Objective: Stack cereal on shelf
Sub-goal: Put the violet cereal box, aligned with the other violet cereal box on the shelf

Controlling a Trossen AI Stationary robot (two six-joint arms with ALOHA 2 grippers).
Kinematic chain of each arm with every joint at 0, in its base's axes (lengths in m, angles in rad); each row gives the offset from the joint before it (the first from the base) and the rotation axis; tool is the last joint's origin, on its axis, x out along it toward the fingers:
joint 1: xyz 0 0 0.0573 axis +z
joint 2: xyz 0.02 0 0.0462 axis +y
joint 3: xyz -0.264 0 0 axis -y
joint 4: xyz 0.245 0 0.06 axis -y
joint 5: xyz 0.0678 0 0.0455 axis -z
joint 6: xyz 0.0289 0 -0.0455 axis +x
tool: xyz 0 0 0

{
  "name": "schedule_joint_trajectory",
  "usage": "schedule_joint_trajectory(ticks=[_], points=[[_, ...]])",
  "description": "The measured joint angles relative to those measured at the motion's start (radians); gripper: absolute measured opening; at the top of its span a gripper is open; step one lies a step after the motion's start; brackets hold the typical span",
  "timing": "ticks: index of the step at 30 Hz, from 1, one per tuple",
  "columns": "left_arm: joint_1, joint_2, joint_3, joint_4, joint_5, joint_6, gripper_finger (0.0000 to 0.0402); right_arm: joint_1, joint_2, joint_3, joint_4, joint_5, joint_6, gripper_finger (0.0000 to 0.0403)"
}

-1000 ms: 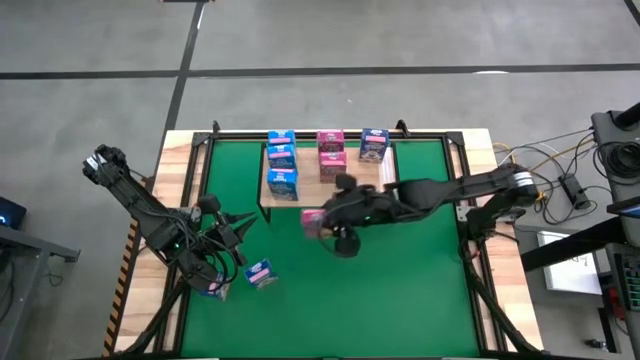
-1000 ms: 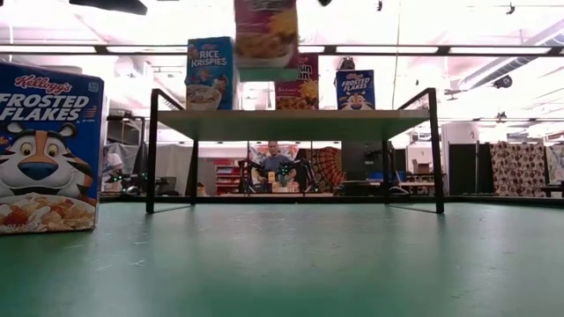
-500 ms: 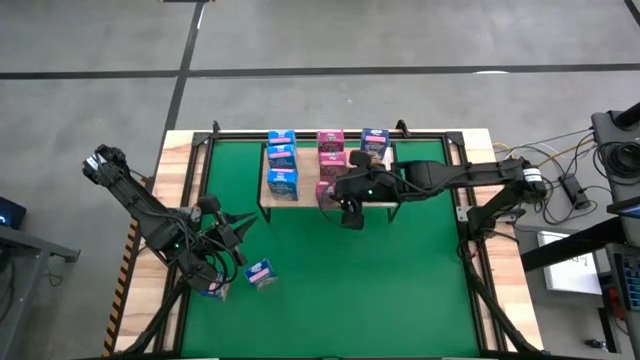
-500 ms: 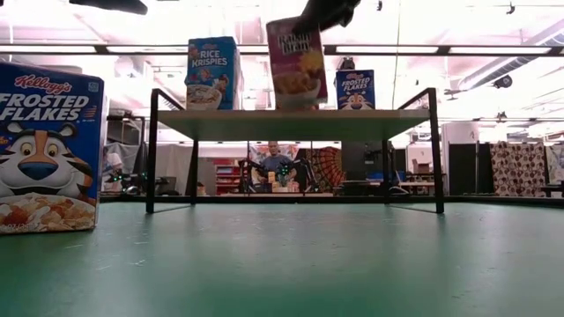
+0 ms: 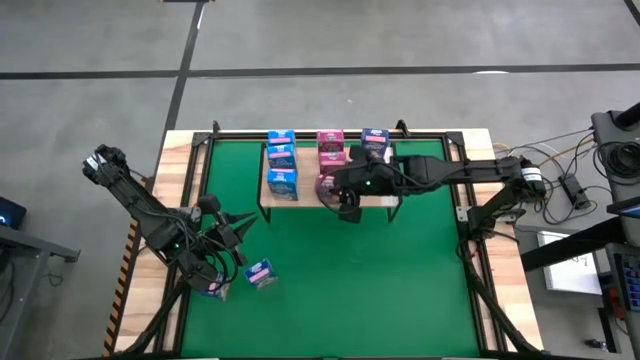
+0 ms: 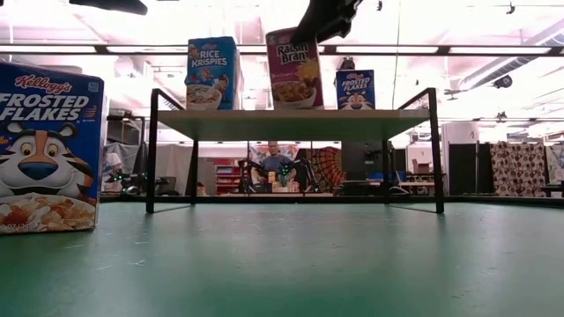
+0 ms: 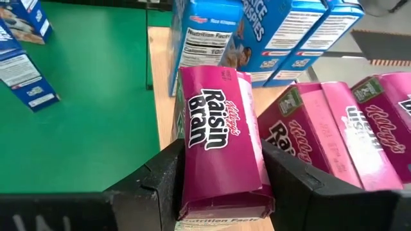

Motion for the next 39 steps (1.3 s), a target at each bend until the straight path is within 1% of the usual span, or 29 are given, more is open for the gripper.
schedule_joint_trajectory(ticks=[6, 16, 19, 31, 35, 39], points=[[0.000, 0.000, 0.000, 0.000, 0.000, 0.000, 0.0039, 0.000, 0.000, -0.033, 0.046, 0.008, -0.013, 0.0168], [0.000, 0.000, 0.000, 0.000, 0.000, 0.000, 0.0039, -0.007, 0.000, -0.037, 0.040, 0.008, -0.041, 0.0182], [0.000, 0.000, 0.000, 0.000, 0.000, 0.000, 0.0039, -0.007, 0.000, -0.038, 0.037, 0.009, -0.042, 0.0192], [0.000, 0.000, 0.000, 0.001, 0.000, 0.000, 0.0039, -0.007, -0.002, -0.039, 0.030, 0.008, -0.042, 0.0255], [0.000, 0.000, 0.000, 0.001, 0.000, 0.000, 0.0039, -0.007, -0.007, -0.019, 0.027, 0.008, -0.039, 0.0261], [0.000, 0.000, 0.000, 0.001, 0.000, 0.000, 0.0039, -0.004, -0.008, 0.017, -0.006, 0.008, -0.017, 0.0255]])
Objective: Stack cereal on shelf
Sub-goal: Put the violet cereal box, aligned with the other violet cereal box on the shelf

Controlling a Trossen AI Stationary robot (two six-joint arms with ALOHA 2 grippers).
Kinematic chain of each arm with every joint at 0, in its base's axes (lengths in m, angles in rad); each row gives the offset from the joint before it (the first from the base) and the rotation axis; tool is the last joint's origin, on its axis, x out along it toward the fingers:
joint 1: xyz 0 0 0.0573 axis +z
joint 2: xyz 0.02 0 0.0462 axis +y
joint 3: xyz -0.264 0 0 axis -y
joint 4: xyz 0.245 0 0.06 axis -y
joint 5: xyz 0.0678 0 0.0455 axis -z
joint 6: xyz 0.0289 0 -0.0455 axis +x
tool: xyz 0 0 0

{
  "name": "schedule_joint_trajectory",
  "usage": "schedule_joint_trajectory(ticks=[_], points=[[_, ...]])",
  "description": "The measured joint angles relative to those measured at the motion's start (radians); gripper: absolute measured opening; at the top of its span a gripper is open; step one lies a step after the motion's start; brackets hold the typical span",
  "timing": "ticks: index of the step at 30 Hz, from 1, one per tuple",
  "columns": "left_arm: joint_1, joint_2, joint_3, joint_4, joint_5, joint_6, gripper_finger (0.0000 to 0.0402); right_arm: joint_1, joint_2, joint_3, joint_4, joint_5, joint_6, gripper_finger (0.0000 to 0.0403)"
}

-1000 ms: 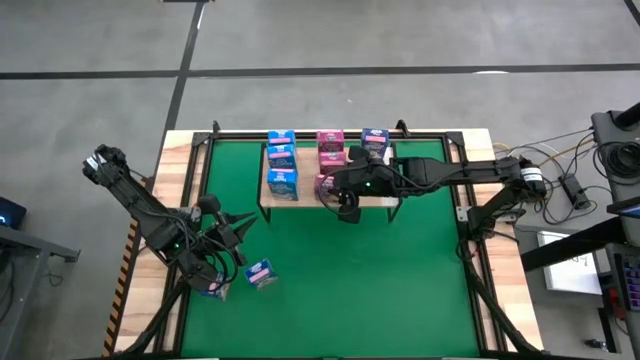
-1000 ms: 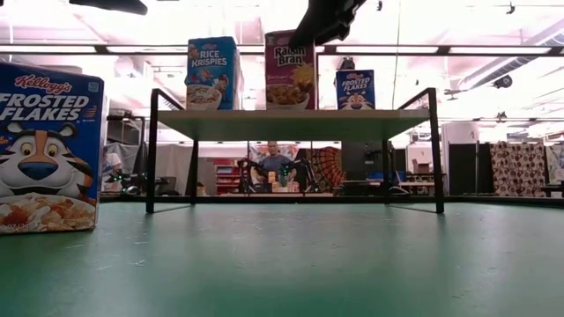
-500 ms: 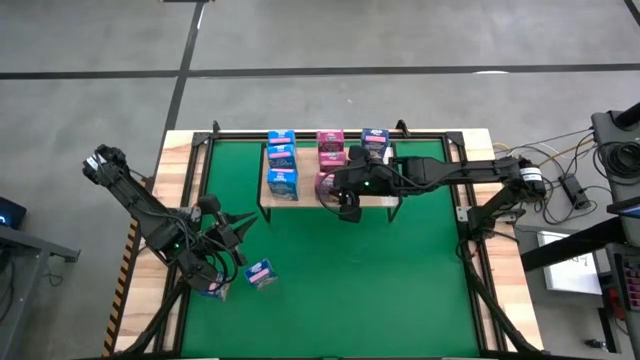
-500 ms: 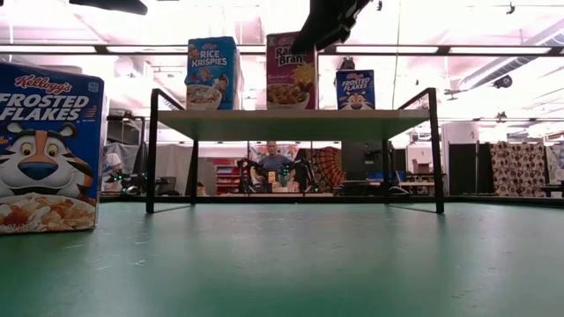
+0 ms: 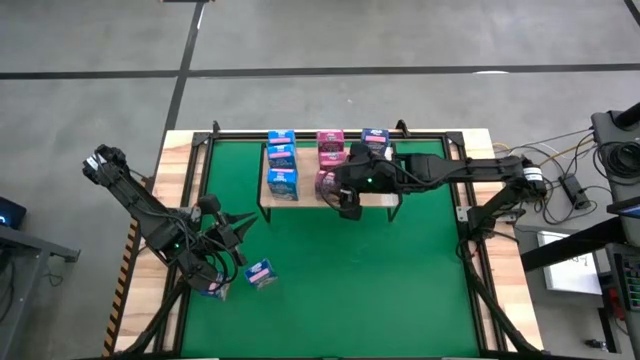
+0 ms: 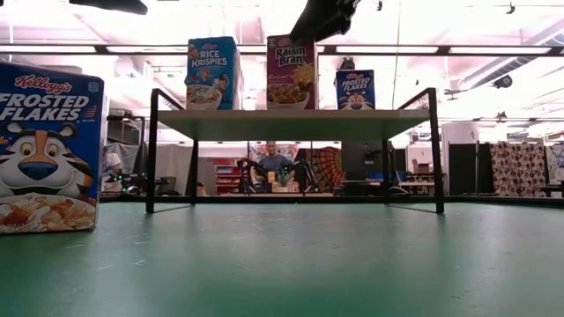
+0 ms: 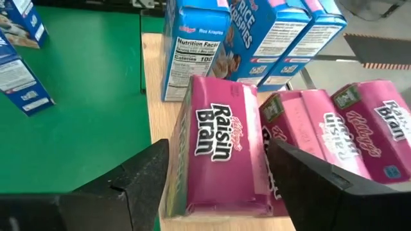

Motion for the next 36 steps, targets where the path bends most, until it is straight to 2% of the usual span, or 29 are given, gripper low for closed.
schedule_joint_trajectory(ticks=[9, 15, 23, 30, 36], points=[[0.000, 0.000, 0.000, 0.000, 0.000, 0.000, 0.0039, 0.004, 0.000, 0.072, -0.040, 0.000, 0.027, 0.0229], [0.000, 0.000, 0.000, 0.002, 0.000, 0.000, 0.0039, 0.005, 0.007, 0.080, 0.094, 0.000, 0.018, 0.0199], [0.000, 0.000, 0.000, 0.003, 0.000, 0.000, 0.0039, 0.006, 0.085, 0.081, 0.200, 0.000, 0.004, 0.0122], [0.000, 0.000, 0.000, 0.003, 0.000, 0.000, 0.0039, 0.006, 0.106, 0.081, 0.169, 0.000, -0.033, 0.0054], [0.000, 0.000, 0.000, 0.003, 0.000, 0.000, 0.0039, 0.006, 0.100, 0.081, 0.112, 0.000, -0.045, 0.0024]])
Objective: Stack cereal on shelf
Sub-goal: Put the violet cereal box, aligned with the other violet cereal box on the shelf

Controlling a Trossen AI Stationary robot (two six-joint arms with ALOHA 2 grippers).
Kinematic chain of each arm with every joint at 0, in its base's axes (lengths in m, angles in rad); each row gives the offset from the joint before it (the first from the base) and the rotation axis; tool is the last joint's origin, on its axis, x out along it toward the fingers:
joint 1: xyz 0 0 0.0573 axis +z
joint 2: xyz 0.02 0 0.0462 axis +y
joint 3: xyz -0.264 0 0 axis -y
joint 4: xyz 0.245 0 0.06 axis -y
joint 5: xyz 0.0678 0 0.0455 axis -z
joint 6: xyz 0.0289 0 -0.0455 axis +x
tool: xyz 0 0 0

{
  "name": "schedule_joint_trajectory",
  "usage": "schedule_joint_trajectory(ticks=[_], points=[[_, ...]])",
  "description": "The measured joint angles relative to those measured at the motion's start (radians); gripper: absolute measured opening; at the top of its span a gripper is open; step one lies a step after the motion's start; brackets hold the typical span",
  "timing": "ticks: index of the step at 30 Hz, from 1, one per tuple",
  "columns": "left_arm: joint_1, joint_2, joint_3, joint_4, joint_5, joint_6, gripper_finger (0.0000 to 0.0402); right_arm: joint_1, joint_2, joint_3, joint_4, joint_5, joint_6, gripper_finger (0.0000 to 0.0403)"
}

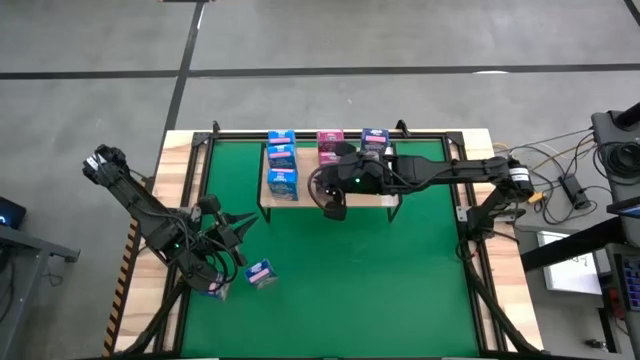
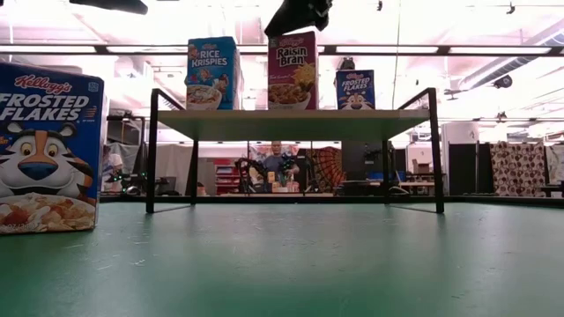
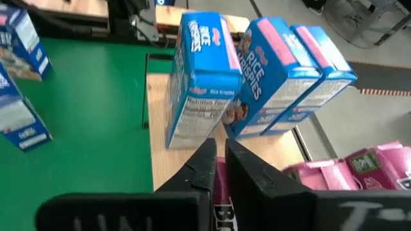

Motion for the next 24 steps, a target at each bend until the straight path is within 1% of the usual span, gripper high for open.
schedule_joint_trajectory(ticks=[3, 9, 16, 20, 24], points=[[0.000, 0.000, 0.000, 0.000, 0.000, 0.000, 0.0039, 0.000, -0.002, 0.000, -0.024, 0.000, -0.007, 0.0018], [0.000, 0.000, 0.000, 0.000, 0.000, 0.000, 0.0039, 0.001, -0.002, 0.001, -0.019, -0.004, -0.033, 0.0018], [0.000, 0.000, 0.000, 0.000, 0.000, 0.000, 0.0039, 0.025, -0.002, 0.069, -0.051, -0.008, -0.028, 0.0018], [0.000, 0.000, 0.000, 0.000, 0.000, 0.000, 0.0039, 0.059, -0.002, 0.152, -0.164, -0.009, 0.033, 0.0018], [0.000, 0.000, 0.000, 0.000, 0.000, 0.000, 0.0039, 0.091, -0.002, 0.248, -0.420, -0.010, 0.124, 0.0018]])
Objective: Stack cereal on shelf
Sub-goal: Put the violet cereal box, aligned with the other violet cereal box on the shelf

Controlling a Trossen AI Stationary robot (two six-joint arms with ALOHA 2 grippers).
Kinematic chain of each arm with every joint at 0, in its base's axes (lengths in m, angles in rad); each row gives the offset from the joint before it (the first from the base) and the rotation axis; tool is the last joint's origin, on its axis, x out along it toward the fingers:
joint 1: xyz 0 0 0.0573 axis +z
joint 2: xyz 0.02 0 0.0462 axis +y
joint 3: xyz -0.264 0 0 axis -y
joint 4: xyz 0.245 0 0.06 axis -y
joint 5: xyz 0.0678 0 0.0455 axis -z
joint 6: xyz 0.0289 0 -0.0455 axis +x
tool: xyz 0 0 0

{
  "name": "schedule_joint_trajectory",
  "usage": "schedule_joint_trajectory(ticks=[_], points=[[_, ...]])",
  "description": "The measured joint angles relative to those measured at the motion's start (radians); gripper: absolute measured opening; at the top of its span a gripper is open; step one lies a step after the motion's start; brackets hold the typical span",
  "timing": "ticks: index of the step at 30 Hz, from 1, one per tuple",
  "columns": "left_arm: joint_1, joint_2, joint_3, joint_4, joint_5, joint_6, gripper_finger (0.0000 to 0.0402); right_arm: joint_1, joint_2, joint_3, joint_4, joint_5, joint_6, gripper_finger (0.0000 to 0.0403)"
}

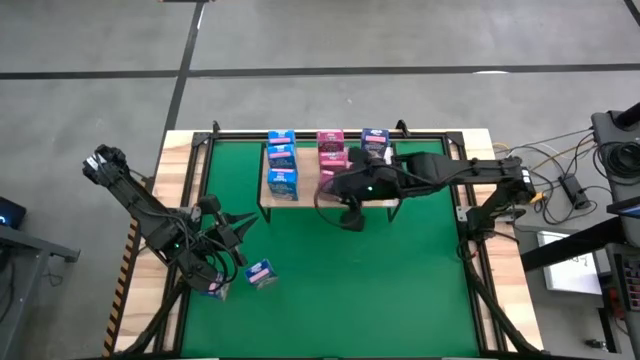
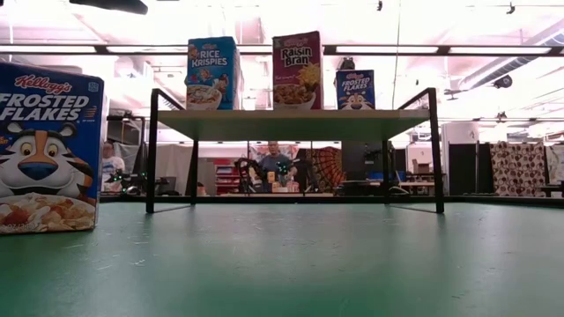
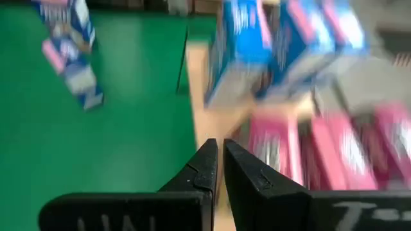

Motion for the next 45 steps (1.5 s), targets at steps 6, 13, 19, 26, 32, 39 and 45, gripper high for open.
schedule_joint_trajectory(ticks=[6, 13, 19, 26, 32, 39, 45], points=[[0.000, 0.000, 0.000, 0.003, 0.000, 0.000, 0.0039, 0.000, 0.000, 0.081, -0.346, 0.029, 0.194, 0.0018], [0.000, 0.000, 0.000, 0.004, 0.000, 0.000, 0.0039, -0.028, 0.006, 0.046, -0.341, 0.098, 0.195, 0.0018], [0.000, 0.000, 0.000, 0.005, 0.000, 0.000, 0.0039, -0.052, 0.008, 0.008, -0.240, 0.097, 0.128, 0.0018], [0.000, 0.000, 0.000, 0.005, 0.000, 0.000, 0.0039, -0.088, 0.008, -0.008, -0.230, 0.098, 0.105, 0.0018], [0.000, 0.000, 0.000, 0.005, 0.000, 0.000, 0.0039, -0.122, 0.008, -0.011, -0.226, 0.098, 0.084, 0.0018], [0.000, 0.000, 0.000, 0.005, 0.000, 0.000, 0.0039, -0.146, 0.005, -0.011, -0.240, 0.084, 0.071, 0.0018], [0.000, 0.000, 0.000, 0.005, 0.000, 0.000, 0.0039, -0.141, -0.016, -0.009, -0.235, -0.126, 0.107, 0.0018]])
